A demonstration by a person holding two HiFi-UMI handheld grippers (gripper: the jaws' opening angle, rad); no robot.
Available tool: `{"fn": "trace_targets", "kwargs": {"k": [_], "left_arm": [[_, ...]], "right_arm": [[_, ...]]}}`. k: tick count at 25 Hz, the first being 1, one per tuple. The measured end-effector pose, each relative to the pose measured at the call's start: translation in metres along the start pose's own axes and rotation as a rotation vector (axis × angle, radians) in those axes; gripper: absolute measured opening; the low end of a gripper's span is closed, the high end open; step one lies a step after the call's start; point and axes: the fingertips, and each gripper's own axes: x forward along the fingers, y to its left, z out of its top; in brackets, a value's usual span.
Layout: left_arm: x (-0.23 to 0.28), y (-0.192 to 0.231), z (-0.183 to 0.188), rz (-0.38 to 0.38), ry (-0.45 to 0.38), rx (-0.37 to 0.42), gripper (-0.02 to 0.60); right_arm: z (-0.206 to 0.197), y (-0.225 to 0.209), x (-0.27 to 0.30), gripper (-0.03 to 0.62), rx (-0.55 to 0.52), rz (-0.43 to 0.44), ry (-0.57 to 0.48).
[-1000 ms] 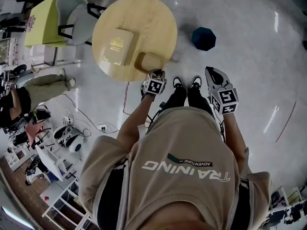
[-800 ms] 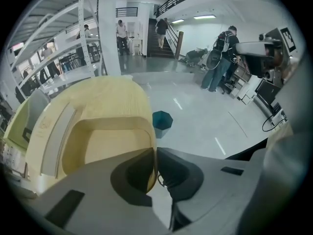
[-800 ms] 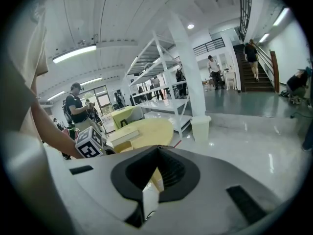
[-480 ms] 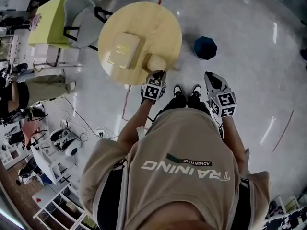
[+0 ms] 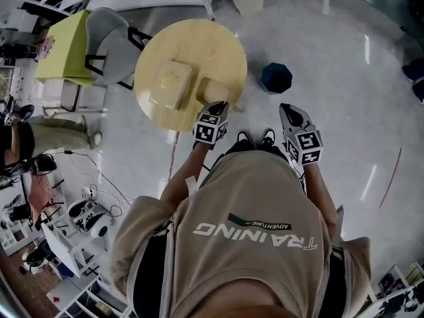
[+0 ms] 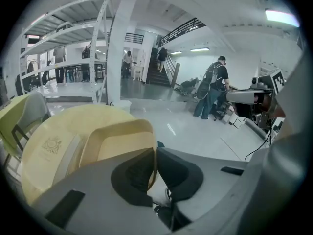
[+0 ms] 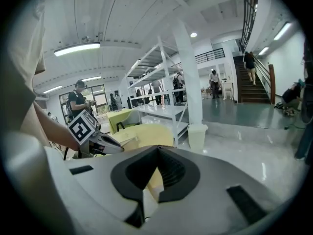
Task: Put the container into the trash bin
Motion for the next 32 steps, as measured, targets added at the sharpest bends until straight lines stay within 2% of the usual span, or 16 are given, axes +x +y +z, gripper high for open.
{"fn": "trace_targets", "kwargs": {"k": [5, 9, 14, 18, 22, 25, 32], "left_arm": [[0.013, -0.006, 0.014, -0.082, 0.009, 0.075, 0.021], [0.026, -0.018, 0.027, -0.143, 0.01, 0.138, 0.021], [0.043, -0.044, 0.051, -0.186, -0.014, 0.178, 0.021], [0.053, -0.062, 0.064, -0.202, -0.012, 0.185, 0.021], [0.072, -0.084, 0.072, -0.198, 0.01, 0.179, 0.021], [0.094, -0.101, 0.084, -0.179, 0.031, 0.162, 0.021], [0.154, -0.151, 0.133, -0.167, 0.048, 0.148, 0.021]], "right_arm": [[-0.007, -0.014, -0.017, -0.003, 0.142, -0.091, -0.036], [-0.016, -0.031, -0.034, -0.003, 0.17, -0.182, -0.047], [-0.03, -0.056, -0.052, -0.003, 0.224, -0.226, -0.039], [-0.03, -0.074, -0.051, -0.003, 0.219, -0.22, -0.034], [-0.029, -0.099, -0.047, -0.003, 0.229, -0.18, -0.044], [-0.029, -0.13, -0.042, -0.003, 0.235, -0.14, -0.041], [-0.019, -0.222, -0.037, -0.003, 0.144, -0.069, 0.002]]}}
